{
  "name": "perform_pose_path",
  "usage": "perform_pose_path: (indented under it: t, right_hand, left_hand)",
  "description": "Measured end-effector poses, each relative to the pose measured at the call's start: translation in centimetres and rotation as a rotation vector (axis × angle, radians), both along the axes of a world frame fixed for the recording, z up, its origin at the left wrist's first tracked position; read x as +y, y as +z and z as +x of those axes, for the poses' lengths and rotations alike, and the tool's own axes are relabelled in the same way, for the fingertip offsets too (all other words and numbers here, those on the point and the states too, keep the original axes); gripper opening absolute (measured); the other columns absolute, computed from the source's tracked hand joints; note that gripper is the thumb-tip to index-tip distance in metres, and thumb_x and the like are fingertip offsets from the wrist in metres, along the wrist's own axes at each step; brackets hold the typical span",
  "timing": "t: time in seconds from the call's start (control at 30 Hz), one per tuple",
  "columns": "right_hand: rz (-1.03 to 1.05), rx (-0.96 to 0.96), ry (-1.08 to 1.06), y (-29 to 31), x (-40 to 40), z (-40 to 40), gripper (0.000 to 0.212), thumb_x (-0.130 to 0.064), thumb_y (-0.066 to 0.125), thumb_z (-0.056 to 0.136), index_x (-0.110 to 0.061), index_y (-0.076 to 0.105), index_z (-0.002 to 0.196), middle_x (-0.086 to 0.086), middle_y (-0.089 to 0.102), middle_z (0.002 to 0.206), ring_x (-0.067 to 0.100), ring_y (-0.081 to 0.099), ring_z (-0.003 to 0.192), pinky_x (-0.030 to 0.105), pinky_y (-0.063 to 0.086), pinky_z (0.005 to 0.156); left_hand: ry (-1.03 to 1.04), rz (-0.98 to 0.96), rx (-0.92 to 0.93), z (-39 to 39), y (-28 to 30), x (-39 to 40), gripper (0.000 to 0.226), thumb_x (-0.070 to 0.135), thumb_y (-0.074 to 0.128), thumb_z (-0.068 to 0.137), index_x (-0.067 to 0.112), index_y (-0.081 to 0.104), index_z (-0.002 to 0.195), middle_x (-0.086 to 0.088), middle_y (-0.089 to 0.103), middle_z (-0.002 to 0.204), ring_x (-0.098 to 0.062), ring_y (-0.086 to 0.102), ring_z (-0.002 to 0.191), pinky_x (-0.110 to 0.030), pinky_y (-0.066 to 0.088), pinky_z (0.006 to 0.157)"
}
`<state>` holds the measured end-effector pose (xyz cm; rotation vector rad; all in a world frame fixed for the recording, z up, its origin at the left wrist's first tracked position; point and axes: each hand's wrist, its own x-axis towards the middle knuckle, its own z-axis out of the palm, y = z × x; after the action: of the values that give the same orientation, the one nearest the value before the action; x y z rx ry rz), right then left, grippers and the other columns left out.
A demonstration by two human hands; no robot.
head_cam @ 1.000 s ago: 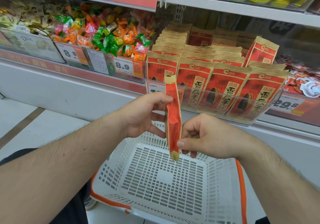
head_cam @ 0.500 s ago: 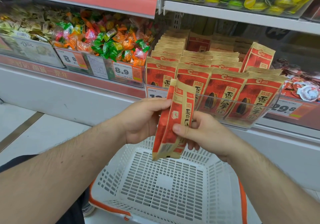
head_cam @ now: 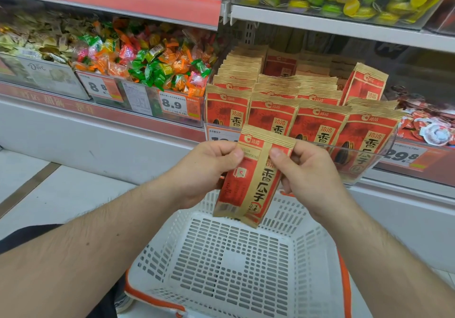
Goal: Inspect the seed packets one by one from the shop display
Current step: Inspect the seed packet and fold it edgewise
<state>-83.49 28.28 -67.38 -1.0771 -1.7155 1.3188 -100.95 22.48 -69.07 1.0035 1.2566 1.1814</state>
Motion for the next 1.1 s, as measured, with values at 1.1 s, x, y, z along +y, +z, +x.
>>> perform_pose_path:
  t: [1.1]
  right_hand:
    - [-0.155,-0.197,0.315,0.7,0.1,1.2,0.009,-0.014,0.067,0.089,-0.012,0.072,0.096,0.001,0.072,0.069,0.009,0.056,0.05,0.02,0.042,0.047]
  left_hand:
    - [0.035,0.115,-0.082,-1.2,0.9,0.2,0.037,0.024,0.065,0.078,0.013,0.066,0.113,-0.005,0.076,0.102,-0.023,0.073,0.091,-0.042,0.062,0.071]
